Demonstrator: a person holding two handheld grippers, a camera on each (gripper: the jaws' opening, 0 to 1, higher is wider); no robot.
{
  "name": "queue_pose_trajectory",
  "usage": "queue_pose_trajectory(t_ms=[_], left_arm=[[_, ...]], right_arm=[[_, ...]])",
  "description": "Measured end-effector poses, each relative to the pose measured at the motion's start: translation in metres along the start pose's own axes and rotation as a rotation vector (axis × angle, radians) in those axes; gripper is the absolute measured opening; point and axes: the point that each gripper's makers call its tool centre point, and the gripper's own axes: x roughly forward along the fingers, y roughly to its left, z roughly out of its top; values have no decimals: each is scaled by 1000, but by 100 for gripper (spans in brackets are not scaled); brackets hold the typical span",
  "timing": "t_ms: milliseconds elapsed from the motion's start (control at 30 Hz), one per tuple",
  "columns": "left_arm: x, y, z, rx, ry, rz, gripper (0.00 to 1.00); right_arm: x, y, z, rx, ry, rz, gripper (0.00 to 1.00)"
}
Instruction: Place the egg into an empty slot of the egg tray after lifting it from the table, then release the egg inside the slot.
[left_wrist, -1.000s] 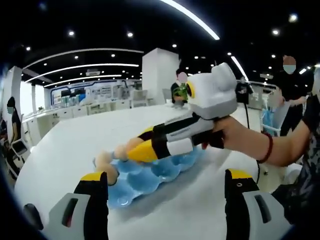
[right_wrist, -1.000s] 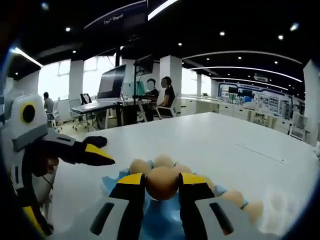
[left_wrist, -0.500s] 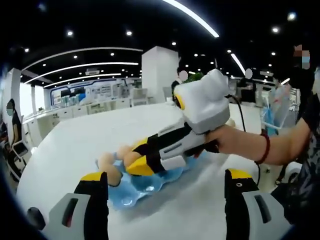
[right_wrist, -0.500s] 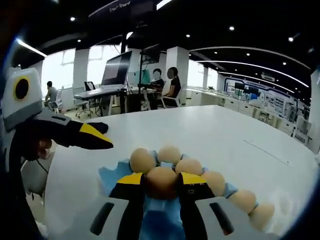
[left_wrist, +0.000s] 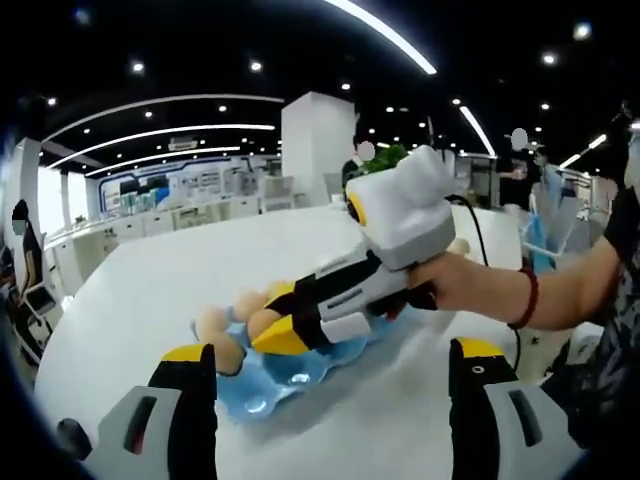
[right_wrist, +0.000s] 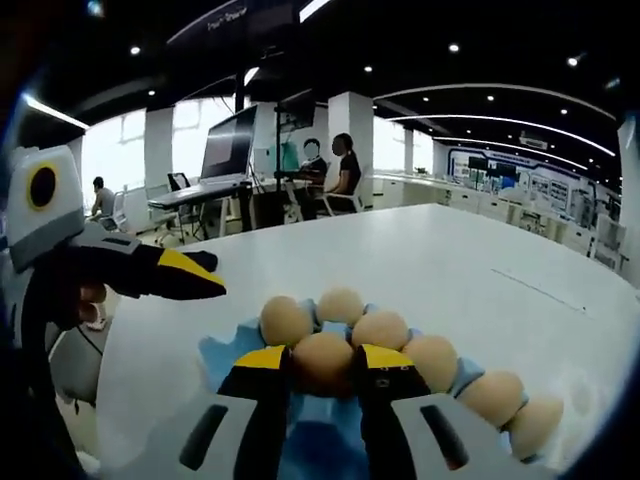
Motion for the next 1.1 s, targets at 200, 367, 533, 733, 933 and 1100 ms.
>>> queue_pose_trajectory(t_ms=[200, 367, 533, 733, 933, 1100], left_arm=[[-1, 0, 0, -3, -3, 2, 99], [-1, 1, -1, -4, 0, 7, 99], [-1, 0, 0, -6, -3, 7, 100], [-1, -1, 2, -8, -11, 4, 100], [-1, -3, 3, -4, -10, 4, 100], [-2, -3, 5, -4, -14, 9, 100]], right_arm=[[-2, 6, -1, -2, -1, 16, 34], [-4, 8, 1, -7, -13, 23, 38], [-7, 11, 6, 11, -36, 42, 46], [-12, 10, 12, -8, -50, 36, 62], [-21, 3, 16, -24, -56, -5, 79], [-21, 0, 13, -24, -34, -8, 84]])
